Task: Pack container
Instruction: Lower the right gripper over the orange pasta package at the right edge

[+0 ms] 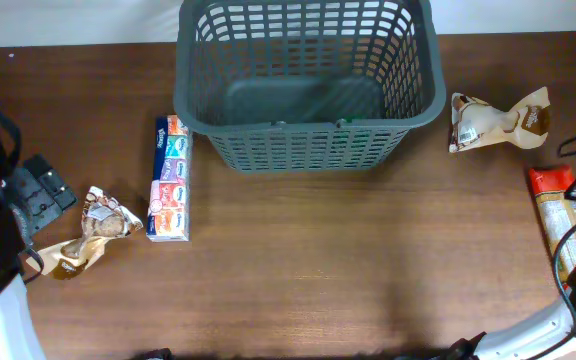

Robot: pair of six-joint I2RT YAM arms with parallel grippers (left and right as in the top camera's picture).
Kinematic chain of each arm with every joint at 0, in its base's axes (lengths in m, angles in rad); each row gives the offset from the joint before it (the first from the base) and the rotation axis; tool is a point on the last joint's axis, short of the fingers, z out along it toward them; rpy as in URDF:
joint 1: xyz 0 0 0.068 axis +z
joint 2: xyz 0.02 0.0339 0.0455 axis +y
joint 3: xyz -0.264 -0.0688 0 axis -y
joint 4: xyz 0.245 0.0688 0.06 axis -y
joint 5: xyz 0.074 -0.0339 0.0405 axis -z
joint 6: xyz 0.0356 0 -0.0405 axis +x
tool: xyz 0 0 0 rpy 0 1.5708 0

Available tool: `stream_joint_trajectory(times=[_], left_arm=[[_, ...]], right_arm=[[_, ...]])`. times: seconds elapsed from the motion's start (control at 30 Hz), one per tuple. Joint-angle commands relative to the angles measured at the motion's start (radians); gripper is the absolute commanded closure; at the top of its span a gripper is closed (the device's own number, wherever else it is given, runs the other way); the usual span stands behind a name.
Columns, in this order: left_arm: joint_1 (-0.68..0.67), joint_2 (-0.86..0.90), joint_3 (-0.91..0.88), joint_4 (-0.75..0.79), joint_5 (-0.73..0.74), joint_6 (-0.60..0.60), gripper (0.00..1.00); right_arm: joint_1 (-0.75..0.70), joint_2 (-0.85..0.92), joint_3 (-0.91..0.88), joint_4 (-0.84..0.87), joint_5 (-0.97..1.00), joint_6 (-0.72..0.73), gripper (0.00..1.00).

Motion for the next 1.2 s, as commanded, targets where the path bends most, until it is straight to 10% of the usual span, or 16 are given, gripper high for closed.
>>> stream_joint_trajectory(times=[0.0, 1.17], left_arm=[[0.007, -0.008, 0.005, 0.000, 0.001, 0.015, 0.01], [0.007, -0.008, 0.005, 0.000, 0.001, 0.015, 0.01]], right_arm=[[0.002, 0.003, -0.070, 0.026, 0.127, 0.069, 0.01], [0.018, 0.195, -0.084, 0.049, 0.196, 0.064, 0.01]])
